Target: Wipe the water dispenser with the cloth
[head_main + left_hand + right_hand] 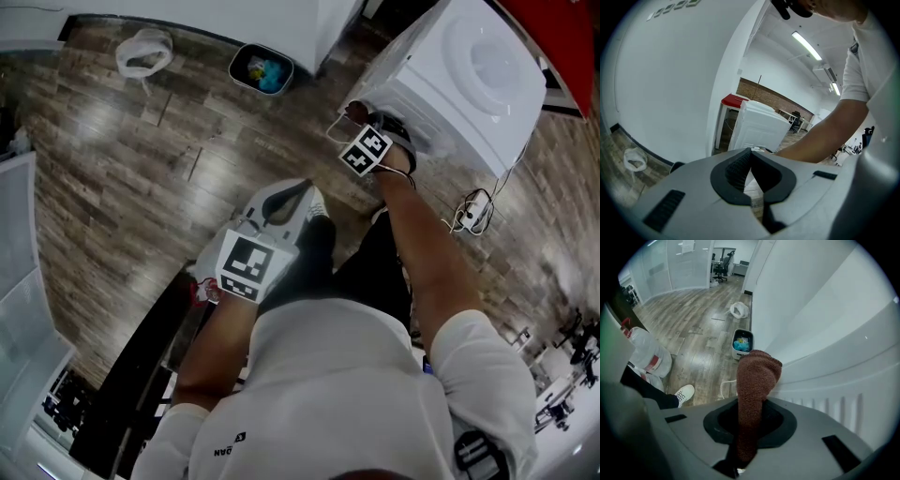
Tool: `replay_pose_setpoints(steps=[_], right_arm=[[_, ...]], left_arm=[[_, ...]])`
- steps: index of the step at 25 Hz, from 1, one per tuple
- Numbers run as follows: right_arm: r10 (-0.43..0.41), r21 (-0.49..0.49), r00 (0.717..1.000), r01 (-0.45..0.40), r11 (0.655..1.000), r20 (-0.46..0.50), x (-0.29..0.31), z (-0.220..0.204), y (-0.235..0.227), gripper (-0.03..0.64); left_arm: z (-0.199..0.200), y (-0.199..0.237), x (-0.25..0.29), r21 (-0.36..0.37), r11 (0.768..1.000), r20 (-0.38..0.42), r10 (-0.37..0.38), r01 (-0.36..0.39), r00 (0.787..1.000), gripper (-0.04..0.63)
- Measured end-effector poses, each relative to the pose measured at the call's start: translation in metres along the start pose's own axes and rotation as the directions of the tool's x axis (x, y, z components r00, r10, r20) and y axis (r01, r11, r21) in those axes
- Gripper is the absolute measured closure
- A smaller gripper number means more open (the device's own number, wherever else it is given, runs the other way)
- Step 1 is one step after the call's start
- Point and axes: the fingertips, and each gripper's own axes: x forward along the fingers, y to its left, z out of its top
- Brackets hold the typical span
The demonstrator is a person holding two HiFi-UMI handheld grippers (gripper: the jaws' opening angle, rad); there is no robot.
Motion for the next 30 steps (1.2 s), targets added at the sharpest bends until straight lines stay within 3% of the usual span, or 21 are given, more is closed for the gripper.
replay_pose_setpoints(steps=[11,18,23,30], right_arm=[[0.040,0.004,0.997,-0.040,0.999,-0.067,0.046,-0.015,0.016,0.563],[0.055,0.006,0.995,-0.055,0.998,-0.079,0.044,-0.018,0.022,0.563],[0.054,0.020,0.998,-0.053,0.998,-0.020,0.013,-0.013,0.030,0.563],[-0.007,0.088,0.993,-0.004,0.996,0.115,-0.070,-0.012,0.010,0.563]], left_arm=[[0.005,0.002,0.006,-0.011,1.000,0.017,-0.015,0.016,1.000,0.603],[0.014,0.007,-0.003,-0.005,1.000,0.045,0.004,-0.004,0.999,0.603],[0.019,0.005,-0.009,-0.051,0.998,0.079,0.024,-0.020,0.997,0.603],[0.036,-0.012,-0.010,0.001,0.999,0.107,0.033,-0.033,0.994,0.603]])
